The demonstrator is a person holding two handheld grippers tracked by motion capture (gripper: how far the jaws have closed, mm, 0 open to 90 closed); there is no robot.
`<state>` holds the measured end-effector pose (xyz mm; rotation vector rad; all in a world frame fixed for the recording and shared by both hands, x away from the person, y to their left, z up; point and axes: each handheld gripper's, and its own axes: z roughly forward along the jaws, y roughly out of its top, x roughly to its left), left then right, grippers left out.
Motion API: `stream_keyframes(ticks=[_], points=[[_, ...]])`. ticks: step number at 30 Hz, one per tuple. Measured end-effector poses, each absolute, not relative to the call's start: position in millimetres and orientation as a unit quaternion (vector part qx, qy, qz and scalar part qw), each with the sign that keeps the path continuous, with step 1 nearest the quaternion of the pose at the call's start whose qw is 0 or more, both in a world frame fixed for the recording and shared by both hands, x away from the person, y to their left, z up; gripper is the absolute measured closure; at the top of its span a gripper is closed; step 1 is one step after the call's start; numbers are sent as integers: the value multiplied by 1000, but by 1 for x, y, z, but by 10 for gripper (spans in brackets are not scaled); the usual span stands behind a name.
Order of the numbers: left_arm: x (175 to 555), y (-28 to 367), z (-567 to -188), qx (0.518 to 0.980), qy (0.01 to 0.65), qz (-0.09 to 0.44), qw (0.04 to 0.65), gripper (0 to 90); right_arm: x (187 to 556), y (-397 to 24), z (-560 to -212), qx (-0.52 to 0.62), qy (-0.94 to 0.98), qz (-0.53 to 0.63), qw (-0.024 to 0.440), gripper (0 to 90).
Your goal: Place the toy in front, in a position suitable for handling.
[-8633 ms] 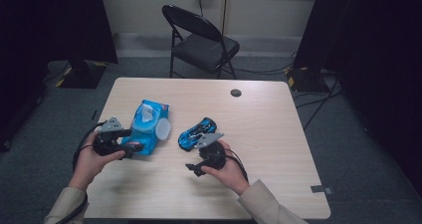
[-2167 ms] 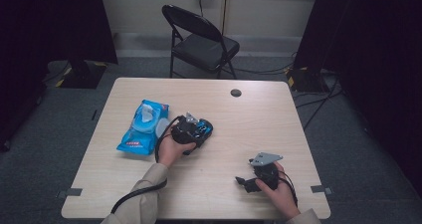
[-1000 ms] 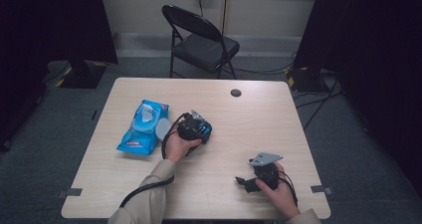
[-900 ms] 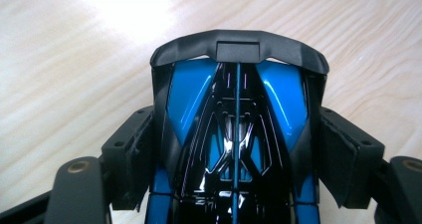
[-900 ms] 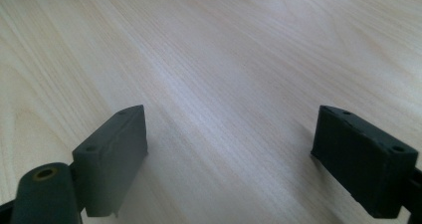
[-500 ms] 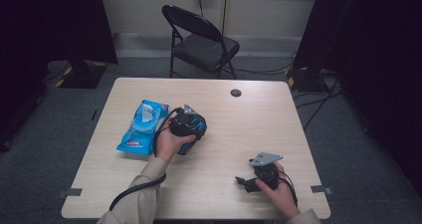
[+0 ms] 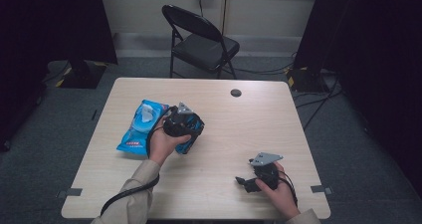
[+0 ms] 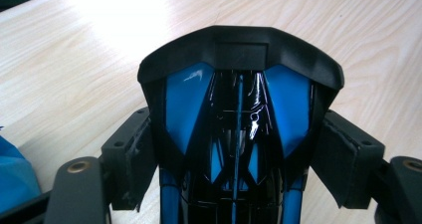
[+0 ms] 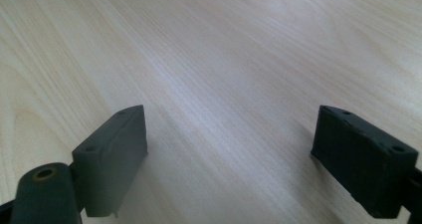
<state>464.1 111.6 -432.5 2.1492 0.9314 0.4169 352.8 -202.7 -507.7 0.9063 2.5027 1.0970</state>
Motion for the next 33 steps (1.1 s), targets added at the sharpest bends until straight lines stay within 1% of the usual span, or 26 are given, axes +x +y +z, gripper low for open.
stream_keyframes(ticks=[20,26,33], points=[[446,125,-409,840,347,163,383,254,353,-203,-508,312,862,378,131,132],[430,132,-402,842,343,168,382,253,353,-203,-508,312,862,378,131,132],[405,138,-408,843,346,148,384,253,353,-202,-508,313,862,377,131,130]])
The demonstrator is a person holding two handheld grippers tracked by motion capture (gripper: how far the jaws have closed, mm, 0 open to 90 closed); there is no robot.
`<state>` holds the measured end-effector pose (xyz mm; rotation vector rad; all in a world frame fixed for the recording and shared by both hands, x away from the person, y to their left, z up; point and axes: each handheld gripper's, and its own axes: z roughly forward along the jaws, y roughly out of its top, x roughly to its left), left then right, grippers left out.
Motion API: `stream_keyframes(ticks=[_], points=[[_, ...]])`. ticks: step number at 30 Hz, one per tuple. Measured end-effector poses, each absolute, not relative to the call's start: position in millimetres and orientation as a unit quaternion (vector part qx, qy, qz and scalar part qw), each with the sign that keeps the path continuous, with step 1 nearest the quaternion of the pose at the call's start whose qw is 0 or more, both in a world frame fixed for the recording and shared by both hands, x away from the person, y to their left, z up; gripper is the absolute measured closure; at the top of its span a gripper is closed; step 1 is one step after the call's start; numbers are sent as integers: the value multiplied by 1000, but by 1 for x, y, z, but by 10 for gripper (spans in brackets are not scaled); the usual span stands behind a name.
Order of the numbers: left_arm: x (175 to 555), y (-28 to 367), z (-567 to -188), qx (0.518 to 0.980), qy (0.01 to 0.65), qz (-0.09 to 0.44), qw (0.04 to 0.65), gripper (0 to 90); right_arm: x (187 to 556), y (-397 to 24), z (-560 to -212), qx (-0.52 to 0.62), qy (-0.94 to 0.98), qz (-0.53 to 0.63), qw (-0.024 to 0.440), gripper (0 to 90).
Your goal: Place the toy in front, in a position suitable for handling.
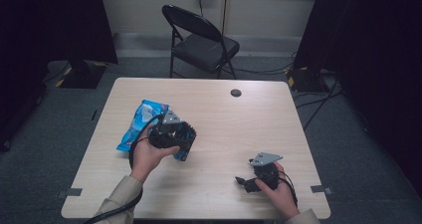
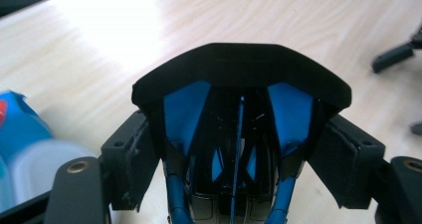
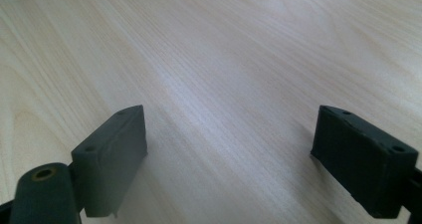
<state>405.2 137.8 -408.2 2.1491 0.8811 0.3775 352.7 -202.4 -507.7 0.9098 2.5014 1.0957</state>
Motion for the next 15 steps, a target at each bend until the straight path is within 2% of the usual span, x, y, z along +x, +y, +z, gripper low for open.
stream_keyframes(ticks=[7,15], points=[[392,137,-414,850,341,142,375,253,353,-202,-508,315,861,377,132,128],[395,128,-419,852,336,143,376,253,353,-202,-508,315,861,377,132,127]])
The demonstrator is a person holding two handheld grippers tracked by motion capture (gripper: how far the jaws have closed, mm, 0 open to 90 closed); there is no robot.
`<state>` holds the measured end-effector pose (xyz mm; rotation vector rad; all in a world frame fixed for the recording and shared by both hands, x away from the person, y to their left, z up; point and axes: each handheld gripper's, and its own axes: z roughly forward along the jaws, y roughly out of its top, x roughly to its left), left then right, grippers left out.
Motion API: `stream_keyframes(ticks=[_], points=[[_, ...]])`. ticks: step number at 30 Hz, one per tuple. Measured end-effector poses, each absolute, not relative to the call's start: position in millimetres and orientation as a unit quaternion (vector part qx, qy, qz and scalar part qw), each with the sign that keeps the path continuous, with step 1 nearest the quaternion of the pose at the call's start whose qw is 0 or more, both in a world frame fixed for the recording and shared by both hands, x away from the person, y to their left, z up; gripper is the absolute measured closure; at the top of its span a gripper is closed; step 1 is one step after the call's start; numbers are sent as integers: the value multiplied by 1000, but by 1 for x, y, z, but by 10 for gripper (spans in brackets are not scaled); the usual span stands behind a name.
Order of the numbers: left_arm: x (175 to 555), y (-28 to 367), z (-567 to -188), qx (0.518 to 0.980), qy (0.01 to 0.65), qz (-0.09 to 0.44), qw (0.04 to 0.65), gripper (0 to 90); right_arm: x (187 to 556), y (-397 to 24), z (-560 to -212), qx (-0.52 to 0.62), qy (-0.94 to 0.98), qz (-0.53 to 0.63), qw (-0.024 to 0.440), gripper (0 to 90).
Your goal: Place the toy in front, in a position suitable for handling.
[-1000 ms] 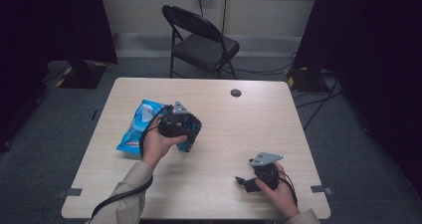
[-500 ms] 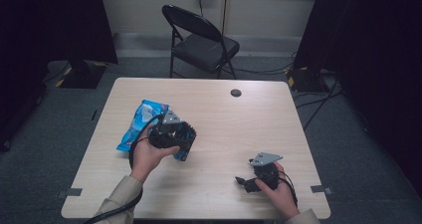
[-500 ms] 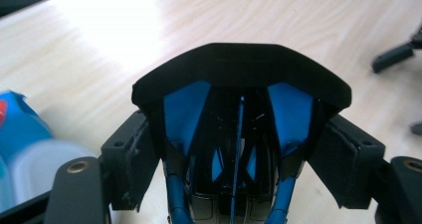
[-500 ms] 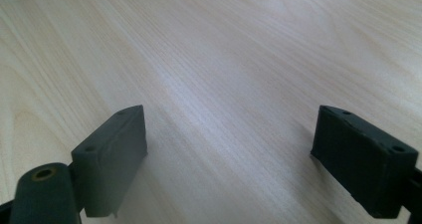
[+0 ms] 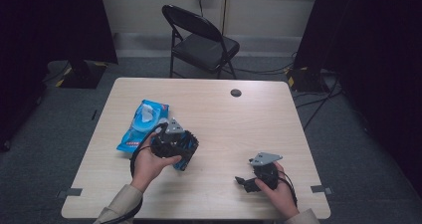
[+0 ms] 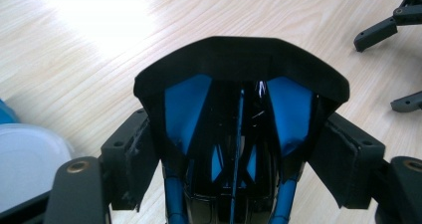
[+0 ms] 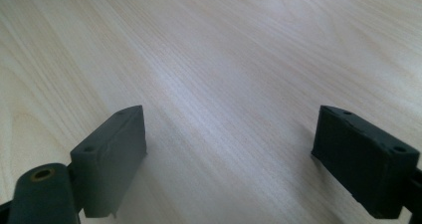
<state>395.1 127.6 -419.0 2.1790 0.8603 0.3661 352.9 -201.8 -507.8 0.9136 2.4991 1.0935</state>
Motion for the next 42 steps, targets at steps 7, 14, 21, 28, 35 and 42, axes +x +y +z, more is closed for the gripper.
stream_keyframes(ticks=[7,14,21,28,35,42], points=[[402,116,-427,851,339,138,376,253,353,-202,-508,315,861,377,132,127],[412,99,-444,856,341,120,370,253,353,-202,-508,315,861,376,132,127],[420,86,-462,859,344,110,363,253,353,-202,-508,315,861,376,132,127],[427,78,-479,867,343,102,346,251,353,-202,-508,314,861,377,132,127],[429,71,-491,874,340,104,332,252,353,-202,-508,314,861,376,132,127],[429,71,-493,875,333,110,335,249,353,-202,-508,314,861,376,132,127]])
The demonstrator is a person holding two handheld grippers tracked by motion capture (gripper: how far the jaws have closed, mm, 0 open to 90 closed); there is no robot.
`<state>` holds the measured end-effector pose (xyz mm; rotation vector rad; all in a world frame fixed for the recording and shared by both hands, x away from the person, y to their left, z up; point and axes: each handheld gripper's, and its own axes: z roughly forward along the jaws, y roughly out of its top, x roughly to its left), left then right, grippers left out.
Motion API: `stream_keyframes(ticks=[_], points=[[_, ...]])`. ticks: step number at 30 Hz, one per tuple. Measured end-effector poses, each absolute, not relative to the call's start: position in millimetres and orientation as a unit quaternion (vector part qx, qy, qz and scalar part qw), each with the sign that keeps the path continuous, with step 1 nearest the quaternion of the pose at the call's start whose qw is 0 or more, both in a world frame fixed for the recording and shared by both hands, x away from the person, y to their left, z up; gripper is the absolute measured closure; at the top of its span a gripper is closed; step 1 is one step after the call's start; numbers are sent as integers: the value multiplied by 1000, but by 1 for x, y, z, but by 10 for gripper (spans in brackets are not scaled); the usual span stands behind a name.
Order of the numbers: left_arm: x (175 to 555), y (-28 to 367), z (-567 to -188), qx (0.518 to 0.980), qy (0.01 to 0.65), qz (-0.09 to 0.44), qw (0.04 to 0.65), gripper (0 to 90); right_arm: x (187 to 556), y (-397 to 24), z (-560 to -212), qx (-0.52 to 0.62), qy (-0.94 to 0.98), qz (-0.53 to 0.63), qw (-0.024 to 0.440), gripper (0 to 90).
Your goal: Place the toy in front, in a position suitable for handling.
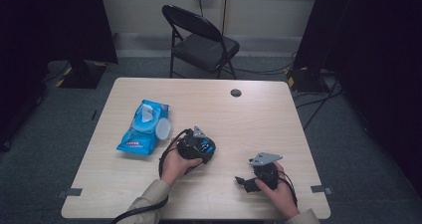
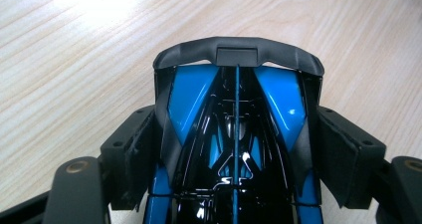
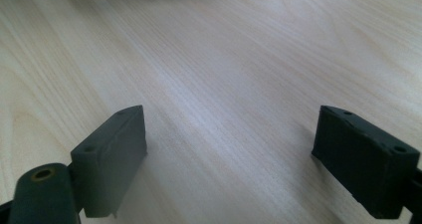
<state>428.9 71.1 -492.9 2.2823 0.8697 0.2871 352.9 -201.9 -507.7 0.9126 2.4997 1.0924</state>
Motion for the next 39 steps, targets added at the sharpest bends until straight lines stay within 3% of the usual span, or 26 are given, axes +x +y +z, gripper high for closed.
stream_keyframes(ticks=[11,19,26,34,36,39], points=[[426,77,-495,880,322,97,335,181,353,-202,-508,315,861,377,132,127],[416,102,-492,878,320,108,340,158,353,-202,-508,315,861,377,132,127],[402,123,-495,868,340,82,353,156,353,-202,-508,315,861,376,132,126],[392,132,-495,875,322,92,350,172,353,-201,-508,317,861,376,132,125],[391,129,-496,873,319,94,358,251,353,-201,-508,317,861,376,132,124],[392,123,-493,882,311,104,339,258,353,-201,-508,317,861,375,132,124]])
